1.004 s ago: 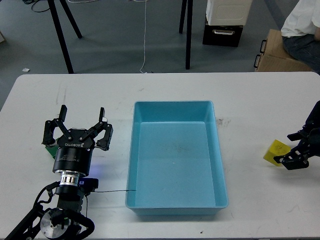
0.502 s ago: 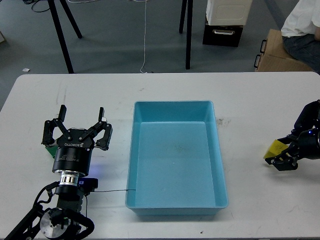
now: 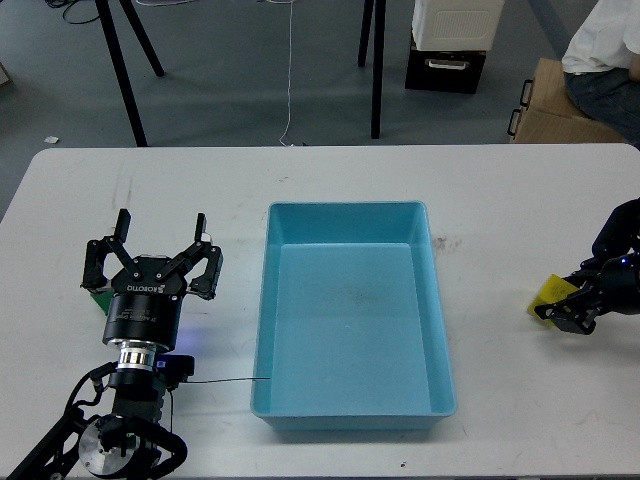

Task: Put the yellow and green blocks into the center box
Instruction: 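Lift the yellow cube and carry it over the blue tray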

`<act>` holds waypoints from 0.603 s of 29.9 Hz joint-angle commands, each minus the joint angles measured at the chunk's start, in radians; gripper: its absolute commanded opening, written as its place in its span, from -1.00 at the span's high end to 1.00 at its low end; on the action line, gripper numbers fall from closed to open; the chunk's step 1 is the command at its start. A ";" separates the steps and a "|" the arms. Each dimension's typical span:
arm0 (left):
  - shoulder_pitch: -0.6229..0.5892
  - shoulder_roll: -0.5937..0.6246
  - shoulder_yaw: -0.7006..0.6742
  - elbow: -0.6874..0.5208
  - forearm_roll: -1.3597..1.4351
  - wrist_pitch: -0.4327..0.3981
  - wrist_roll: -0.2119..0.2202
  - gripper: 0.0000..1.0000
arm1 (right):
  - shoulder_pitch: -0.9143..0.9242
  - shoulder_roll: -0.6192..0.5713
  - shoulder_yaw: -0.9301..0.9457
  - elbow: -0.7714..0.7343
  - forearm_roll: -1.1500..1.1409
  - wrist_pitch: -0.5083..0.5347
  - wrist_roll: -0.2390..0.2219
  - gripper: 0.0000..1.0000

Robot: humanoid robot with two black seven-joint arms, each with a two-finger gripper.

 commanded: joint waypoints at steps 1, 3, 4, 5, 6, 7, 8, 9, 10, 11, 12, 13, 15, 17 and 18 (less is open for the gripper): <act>-0.003 0.002 -0.003 0.000 0.000 0.000 0.000 -1.00 | 0.135 0.026 0.002 0.016 0.005 0.003 0.000 0.69; -0.003 0.002 -0.004 0.000 0.000 0.000 0.000 -1.00 | 0.204 0.065 0.002 0.033 0.007 0.004 0.000 0.70; -0.003 0.002 -0.004 0.000 0.000 0.000 0.000 -1.00 | 0.236 0.080 -0.003 0.049 0.007 0.006 0.000 0.71; -0.003 0.002 -0.004 0.000 0.000 0.000 0.000 -1.00 | 0.267 0.091 -0.009 0.065 0.007 0.008 0.000 0.71; -0.003 0.002 -0.004 0.000 0.000 0.000 0.000 -1.00 | 0.299 0.100 -0.014 0.076 0.007 0.008 0.000 0.71; -0.003 0.002 -0.004 0.000 0.000 0.000 0.000 -1.00 | 0.324 0.112 -0.023 0.083 0.010 0.008 0.000 0.71; -0.005 0.002 -0.004 0.000 0.001 0.000 0.000 -1.00 | 0.351 0.141 -0.040 0.088 0.016 0.008 0.000 0.71; -0.005 0.002 -0.004 0.000 0.000 0.000 0.000 -1.00 | 0.378 0.180 -0.067 0.089 0.030 0.008 0.000 0.71; -0.005 0.002 -0.004 0.000 0.000 0.000 0.000 -1.00 | 0.399 0.209 -0.093 0.089 0.045 0.008 0.000 0.71; -0.006 0.002 -0.006 0.000 0.000 0.000 0.000 -1.00 | 0.427 0.243 -0.130 0.088 0.062 0.009 0.000 0.71; -0.006 0.002 -0.006 0.000 0.000 0.000 0.000 -1.00 | 0.444 0.267 -0.158 0.088 0.076 0.009 0.000 0.70; -0.008 0.002 -0.006 0.000 0.000 0.000 -0.002 -1.00 | 0.462 0.298 -0.184 0.088 0.091 0.009 0.000 0.70; -0.008 0.002 -0.006 0.000 0.000 0.000 -0.002 -1.00 | 0.477 0.367 -0.216 0.088 0.108 0.009 0.000 0.70; -0.009 0.003 -0.007 0.000 0.000 0.000 0.000 -1.00 | 0.478 0.433 -0.236 0.080 0.113 0.011 0.000 0.70; -0.009 0.002 -0.007 0.000 0.000 0.000 0.000 -1.00 | 0.478 0.460 -0.244 0.077 0.113 0.012 0.000 0.70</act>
